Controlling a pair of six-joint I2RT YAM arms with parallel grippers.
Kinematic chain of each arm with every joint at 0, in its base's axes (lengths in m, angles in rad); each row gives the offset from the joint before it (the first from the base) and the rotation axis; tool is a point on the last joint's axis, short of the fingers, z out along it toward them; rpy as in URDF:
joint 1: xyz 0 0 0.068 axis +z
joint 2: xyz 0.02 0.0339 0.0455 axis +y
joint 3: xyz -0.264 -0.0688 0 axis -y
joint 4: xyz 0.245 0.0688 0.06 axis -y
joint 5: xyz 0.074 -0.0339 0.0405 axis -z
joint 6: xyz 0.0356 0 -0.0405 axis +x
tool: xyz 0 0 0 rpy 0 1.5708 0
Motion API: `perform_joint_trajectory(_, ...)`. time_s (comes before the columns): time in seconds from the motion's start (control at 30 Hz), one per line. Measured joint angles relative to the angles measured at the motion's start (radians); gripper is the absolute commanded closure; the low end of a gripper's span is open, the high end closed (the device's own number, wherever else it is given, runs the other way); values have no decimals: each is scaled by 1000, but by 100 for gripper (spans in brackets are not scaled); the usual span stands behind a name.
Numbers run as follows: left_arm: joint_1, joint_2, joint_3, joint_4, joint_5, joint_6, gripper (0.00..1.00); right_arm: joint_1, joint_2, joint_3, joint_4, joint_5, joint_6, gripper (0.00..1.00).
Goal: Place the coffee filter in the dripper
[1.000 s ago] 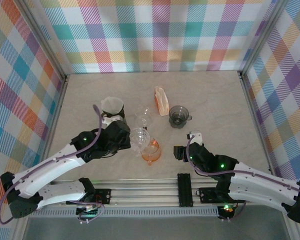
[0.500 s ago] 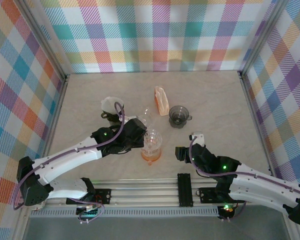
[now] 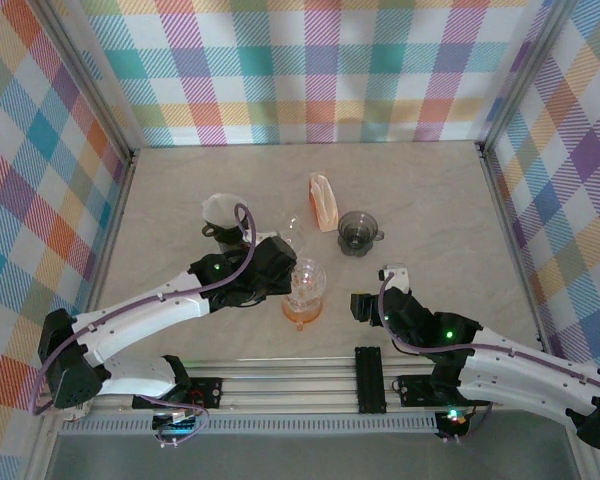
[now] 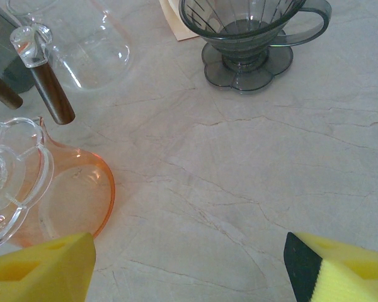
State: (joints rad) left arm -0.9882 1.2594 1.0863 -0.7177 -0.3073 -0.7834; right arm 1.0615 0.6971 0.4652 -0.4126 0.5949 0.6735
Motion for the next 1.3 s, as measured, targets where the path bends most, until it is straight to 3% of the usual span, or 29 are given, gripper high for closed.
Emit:
perform_joint_trajectory(0.1,0,8,-4,4,0,0,98,0,0,0,0,0,0,20)
perform_joint_trajectory(0.3,0,8,-23,19,0,-7,73,0,0,0,0,0,0,19)
perform_joint_trajectory(0.63,0,-86,-30,14,-38,4,16,0,13,0,8,-9,-1,17)
perform_joint_trajectory(0.77,0,-161,-30,14,-71,16,3,-6,76,19,4,-28,-12,17)
perform_joint_trajectory(0.93,0,-237,-45,18,-108,26,0,-92,183,107,11,-92,-65,26)
perform_joint_trajectory(1.07,0,-312,-116,18,-126,27,0,-276,293,224,67,-220,-132,33)
perform_joint_trajectory(1.3,0,-376,-208,14,-128,34,0,-394,658,580,95,-382,-294,48)
